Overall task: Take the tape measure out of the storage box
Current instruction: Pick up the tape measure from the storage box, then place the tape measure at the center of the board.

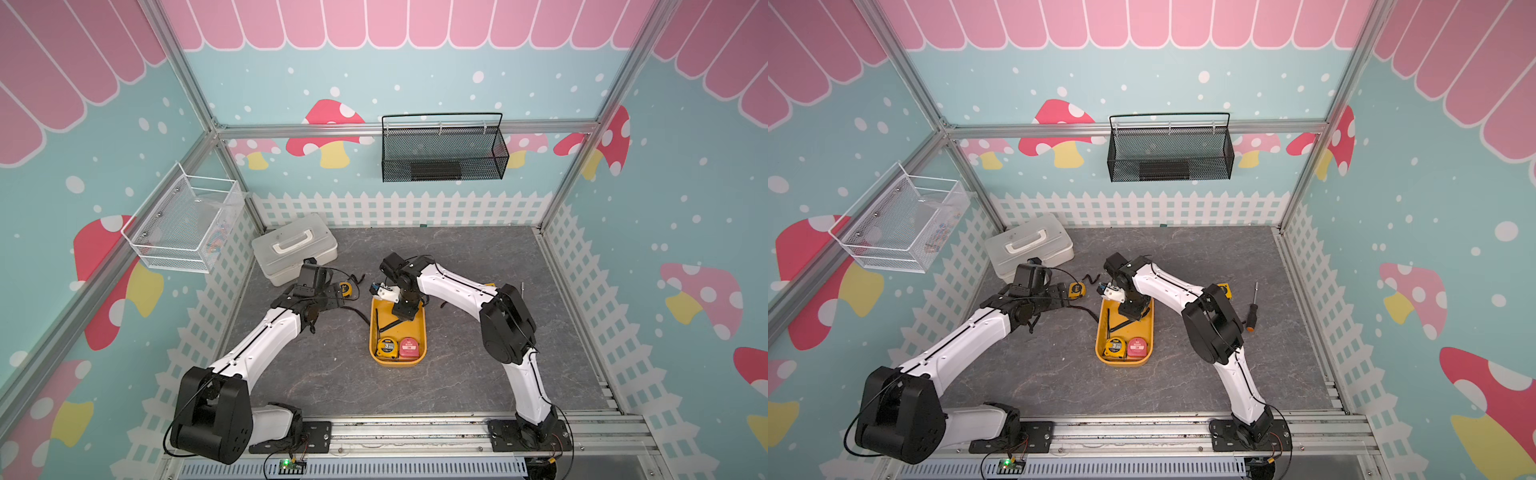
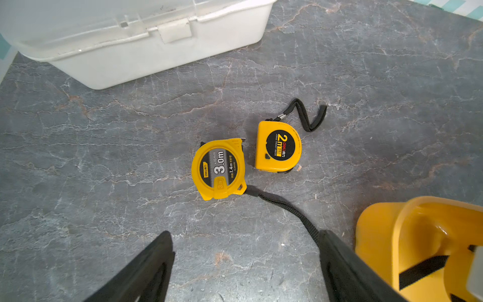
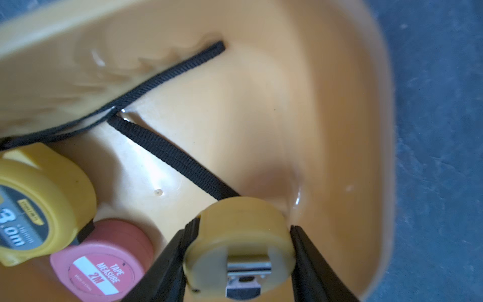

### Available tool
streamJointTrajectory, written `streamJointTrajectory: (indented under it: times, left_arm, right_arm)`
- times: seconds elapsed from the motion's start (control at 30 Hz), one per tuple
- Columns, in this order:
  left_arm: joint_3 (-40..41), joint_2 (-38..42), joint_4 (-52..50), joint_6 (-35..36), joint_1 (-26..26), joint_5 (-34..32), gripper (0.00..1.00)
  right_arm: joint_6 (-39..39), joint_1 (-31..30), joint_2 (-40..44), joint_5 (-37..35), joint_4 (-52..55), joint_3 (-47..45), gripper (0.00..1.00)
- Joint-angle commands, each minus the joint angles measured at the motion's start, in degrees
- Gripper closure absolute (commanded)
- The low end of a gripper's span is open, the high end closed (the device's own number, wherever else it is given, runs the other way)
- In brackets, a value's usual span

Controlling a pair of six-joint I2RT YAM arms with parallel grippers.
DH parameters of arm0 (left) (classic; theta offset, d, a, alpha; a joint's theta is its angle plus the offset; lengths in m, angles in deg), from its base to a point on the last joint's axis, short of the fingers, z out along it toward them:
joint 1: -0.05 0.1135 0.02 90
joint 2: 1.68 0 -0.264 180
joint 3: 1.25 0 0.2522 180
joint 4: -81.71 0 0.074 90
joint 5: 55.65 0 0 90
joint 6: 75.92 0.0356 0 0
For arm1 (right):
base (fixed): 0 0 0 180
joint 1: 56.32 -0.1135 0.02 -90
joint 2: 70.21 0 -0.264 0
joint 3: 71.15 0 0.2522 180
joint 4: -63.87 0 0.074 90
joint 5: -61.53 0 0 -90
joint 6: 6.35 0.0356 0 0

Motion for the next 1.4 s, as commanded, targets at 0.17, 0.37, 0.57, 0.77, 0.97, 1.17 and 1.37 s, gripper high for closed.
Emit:
streamJointTrajectory:
  times: [0.17,0.37,0.57,0.77,0.97,1.17,1.37]
  left_arm:
    - [-1.2,-0.14,-0.69,-1.16,0.36,0.56,0.12]
    - [-0.89,-0.07,-0.69,-1.66,0.36,0.79,0.12]
    - [-0.84,-0.16,-0.78,-1.67,0.36,0.78,0.12]
    - [-0.76,-0.27,-0.87,-1.65,0.36,0.81,0.12]
    - [-0.58,-0.02,-1.02,-1.72,0.32,0.95,0.12]
    - [-0.14,0.78,-1.15,-1.85,0.32,0.59,0.12]
    - [-0.22,0.7,-1.07,-1.69,0.38,0.77,0.12]
  right_arm:
    - [0.9,2.81,4.8,1.38,0.66,1.93,0.58]
    - [0.43,5.04,6.58,0.67,0.46,1.14,0.59]
    - [0.19,8.3,7.53,0.74,0.57,1.24,0.59]
    - [0.03,11.28,7.54,0.66,0.54,1.34,0.59]
    - [0.14,14.59,6.24,0.48,0.44,1.4,0.6]
    - [1.32,18.58,3.52,0.92,0.0,3.05,0.61]
    - [2.39,22.46,0.78,1.24,0.0,5.65,0.61]
